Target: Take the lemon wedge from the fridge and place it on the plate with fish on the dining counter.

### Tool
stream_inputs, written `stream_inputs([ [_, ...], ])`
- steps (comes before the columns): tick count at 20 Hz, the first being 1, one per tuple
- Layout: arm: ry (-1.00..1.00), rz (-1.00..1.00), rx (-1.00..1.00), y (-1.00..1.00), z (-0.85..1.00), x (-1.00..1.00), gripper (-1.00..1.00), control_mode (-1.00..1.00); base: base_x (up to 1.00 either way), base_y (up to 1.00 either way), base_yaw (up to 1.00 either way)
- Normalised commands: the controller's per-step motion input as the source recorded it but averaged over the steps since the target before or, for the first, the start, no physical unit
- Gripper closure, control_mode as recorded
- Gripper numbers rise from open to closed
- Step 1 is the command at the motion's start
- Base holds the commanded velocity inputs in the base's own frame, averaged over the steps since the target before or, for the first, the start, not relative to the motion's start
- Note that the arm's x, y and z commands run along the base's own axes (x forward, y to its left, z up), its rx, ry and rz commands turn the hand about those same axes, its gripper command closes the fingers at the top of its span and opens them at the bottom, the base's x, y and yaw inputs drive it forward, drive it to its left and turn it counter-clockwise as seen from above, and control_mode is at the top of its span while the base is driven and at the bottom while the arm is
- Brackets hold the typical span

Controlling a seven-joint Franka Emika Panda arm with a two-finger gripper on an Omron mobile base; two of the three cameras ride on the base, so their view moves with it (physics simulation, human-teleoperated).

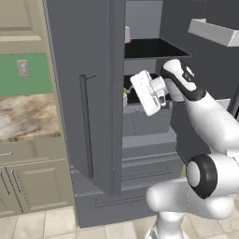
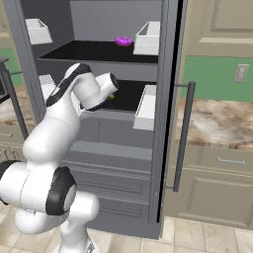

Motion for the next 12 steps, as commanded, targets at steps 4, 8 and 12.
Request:
stream_inputs([
  [4, 0.07, 0.35, 0.0, 0.91, -0.34, 0.57, -1.0, -1.0, 0.0, 0.0, 0.0],
  [8, 0.0, 0.39, -0.04, 1.0, -0.34, 0.0, -1.0, -1.0, 0.0, 0.0, 0.0],
  [12, -0.01, 0.35, -0.04, 1.0, -0.33, 0.0, -1.0, -1.0, 0.0, 0.0, 0.0],
])
